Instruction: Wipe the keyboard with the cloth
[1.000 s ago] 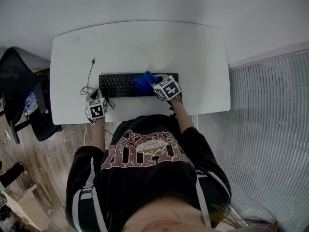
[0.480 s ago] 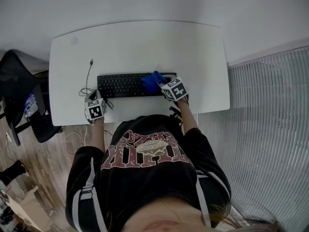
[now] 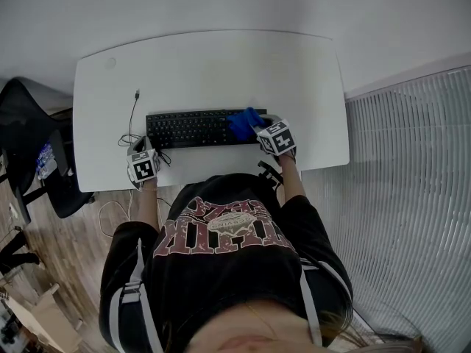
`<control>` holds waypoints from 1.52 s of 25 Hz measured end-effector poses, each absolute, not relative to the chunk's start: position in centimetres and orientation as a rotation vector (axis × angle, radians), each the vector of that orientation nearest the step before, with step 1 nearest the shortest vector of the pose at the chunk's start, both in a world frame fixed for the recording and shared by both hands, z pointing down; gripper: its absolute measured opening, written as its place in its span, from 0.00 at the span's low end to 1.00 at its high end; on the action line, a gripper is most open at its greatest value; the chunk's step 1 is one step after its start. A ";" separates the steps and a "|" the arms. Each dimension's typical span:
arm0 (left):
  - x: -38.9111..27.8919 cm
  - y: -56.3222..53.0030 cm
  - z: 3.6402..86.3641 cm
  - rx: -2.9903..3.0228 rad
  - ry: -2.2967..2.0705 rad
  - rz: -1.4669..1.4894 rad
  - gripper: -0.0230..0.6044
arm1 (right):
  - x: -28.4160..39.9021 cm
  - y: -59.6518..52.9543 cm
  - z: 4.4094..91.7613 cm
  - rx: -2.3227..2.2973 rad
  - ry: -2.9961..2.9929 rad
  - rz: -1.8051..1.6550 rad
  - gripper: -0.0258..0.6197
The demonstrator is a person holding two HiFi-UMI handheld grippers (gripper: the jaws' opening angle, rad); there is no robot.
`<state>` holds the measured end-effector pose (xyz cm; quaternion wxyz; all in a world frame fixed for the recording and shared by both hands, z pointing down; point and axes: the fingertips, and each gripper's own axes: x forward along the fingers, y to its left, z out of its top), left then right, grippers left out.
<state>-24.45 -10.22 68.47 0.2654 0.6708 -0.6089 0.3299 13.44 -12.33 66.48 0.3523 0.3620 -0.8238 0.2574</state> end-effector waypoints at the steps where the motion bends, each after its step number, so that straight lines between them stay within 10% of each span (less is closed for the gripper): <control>1: -24.5 -10.2 68.4 1.810 -1.645 0.890 0.09 | 13.9 -12.3 66.4 0.949 -2.125 0.671 0.14; 38: -24.3 -10.2 68.3 1.809 -1.651 0.865 0.09 | 15.6 -12.1 59.5 1.094 -2.213 0.661 0.14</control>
